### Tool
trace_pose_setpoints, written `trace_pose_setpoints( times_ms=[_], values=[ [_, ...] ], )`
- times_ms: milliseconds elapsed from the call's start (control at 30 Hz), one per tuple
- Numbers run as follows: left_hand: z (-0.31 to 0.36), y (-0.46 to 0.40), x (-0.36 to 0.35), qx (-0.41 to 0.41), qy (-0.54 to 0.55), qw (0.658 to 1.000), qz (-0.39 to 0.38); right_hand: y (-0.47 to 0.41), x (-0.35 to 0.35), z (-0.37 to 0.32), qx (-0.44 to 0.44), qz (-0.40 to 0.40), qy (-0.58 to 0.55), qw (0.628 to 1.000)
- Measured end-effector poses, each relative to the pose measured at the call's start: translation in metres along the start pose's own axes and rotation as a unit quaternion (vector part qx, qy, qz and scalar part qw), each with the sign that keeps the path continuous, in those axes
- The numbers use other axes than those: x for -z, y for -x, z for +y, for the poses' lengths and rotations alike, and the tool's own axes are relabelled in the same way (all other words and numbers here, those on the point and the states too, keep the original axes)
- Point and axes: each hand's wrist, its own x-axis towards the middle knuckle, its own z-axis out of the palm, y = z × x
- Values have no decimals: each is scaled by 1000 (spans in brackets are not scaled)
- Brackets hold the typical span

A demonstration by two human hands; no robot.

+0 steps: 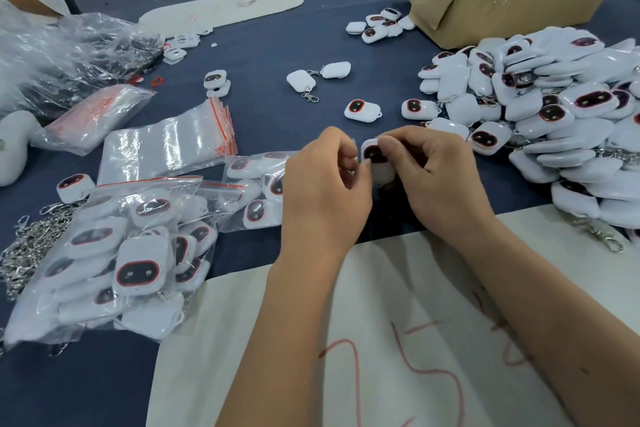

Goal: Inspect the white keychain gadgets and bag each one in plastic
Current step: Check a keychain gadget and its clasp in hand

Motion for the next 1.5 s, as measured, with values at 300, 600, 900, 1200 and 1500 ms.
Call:
trace_pose_setpoints(
  times_ms=[300,600,900,1200,1500],
  values=[
    [4,-2,3,55,78,995,16,0,-3,1,-101,-100,-236,961],
    [11,7,-17,95,110,989,25,-1,-4,4,-108,-34,-175,978],
    [5,2,-10,182,202,962,-18,0,-5,4,-59,-52,-145,986],
    [6,2,-7,198,220,955,-35,0,-4,0,-34,-52,-121,991],
    [8,2,-5,207,228,950,-40,0,-5,-1,-43,-67,-125,989]
  ],
)
